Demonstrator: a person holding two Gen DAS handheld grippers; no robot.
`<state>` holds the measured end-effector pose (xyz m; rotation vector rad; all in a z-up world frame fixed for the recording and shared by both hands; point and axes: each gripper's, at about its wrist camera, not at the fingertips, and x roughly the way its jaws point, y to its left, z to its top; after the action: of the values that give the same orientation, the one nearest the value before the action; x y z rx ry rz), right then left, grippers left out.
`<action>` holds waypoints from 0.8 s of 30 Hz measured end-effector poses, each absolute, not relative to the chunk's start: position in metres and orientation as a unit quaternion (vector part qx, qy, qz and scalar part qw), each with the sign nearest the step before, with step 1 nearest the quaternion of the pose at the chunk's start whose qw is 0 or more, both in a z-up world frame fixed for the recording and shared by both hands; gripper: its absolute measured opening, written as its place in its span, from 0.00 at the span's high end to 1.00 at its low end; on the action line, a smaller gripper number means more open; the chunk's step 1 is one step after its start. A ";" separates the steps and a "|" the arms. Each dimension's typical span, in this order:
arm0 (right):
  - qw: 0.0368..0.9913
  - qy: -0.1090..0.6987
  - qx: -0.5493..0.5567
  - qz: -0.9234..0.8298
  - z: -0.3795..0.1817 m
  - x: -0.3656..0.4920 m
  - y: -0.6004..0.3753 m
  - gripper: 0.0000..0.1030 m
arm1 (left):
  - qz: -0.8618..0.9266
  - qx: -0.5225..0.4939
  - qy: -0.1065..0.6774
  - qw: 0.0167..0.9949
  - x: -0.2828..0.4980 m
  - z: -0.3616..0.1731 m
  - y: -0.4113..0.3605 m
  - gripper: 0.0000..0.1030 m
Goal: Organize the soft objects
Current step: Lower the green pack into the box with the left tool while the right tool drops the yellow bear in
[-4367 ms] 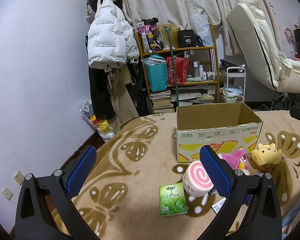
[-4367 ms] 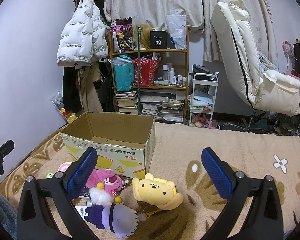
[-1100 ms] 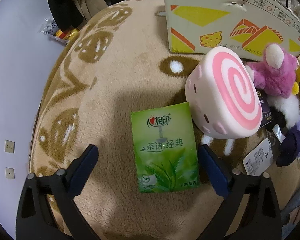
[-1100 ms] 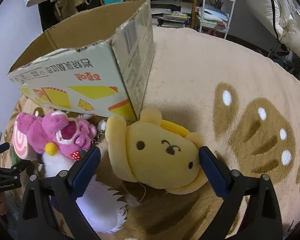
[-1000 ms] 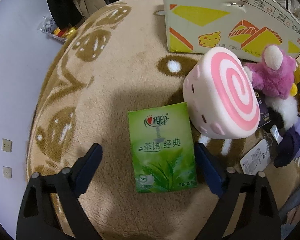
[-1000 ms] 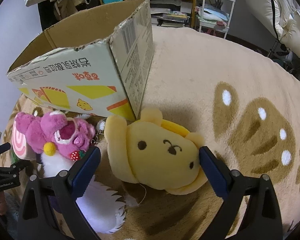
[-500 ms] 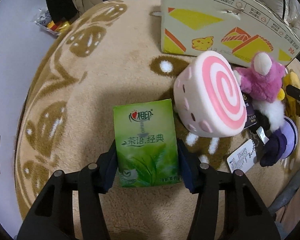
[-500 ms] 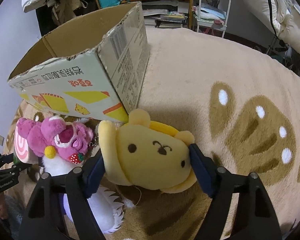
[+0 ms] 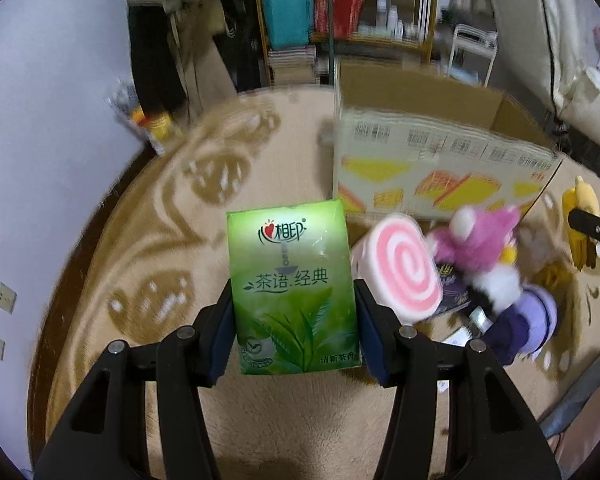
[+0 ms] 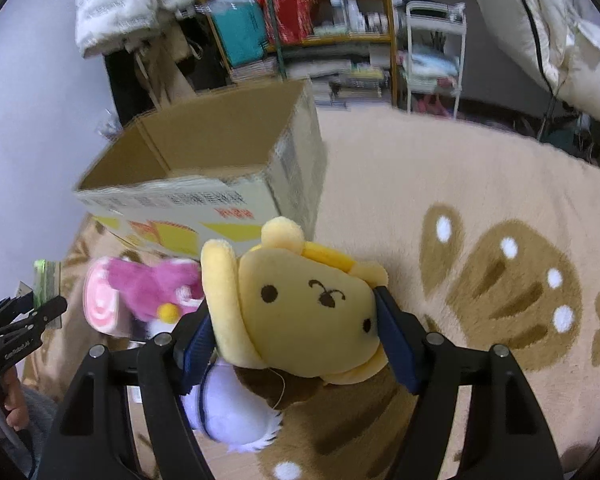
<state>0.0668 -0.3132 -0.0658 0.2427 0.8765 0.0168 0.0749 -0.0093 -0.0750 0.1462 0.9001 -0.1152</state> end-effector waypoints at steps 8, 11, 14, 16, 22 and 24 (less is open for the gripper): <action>0.938 0.328 0.114 0.025 -0.020 0.038 -0.301 0.25 | -0.041 0.082 0.309 0.947 0.045 -0.018 -0.021 0.49; 0.948 0.297 0.107 0.031 -0.002 0.033 -0.299 0.25 | -0.045 0.074 0.284 0.955 0.042 0.002 -0.023 0.49; 0.956 0.273 0.100 0.037 0.017 0.037 -0.294 0.25 | -0.053 0.076 0.268 0.959 0.045 0.020 -0.028 0.49; 0.959 0.264 0.093 0.037 0.025 0.040 -0.290 0.25 | -0.058 0.081 0.260 0.960 0.050 0.027 -0.033 0.49; 0.966 0.241 0.083 0.036 0.047 0.066 -0.283 0.25 | -0.074 0.095 0.229 0.966 0.077 0.055 -0.055 0.49; 0.968 0.234 0.081 0.036 0.053 0.076 -0.280 0.25 | -0.078 0.095 0.221 0.968 0.089 0.060 -0.063 0.49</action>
<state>0.0760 -0.2802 0.0532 0.1643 0.4721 0.0725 0.0895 -0.0632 0.0600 0.1921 0.4460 -0.1579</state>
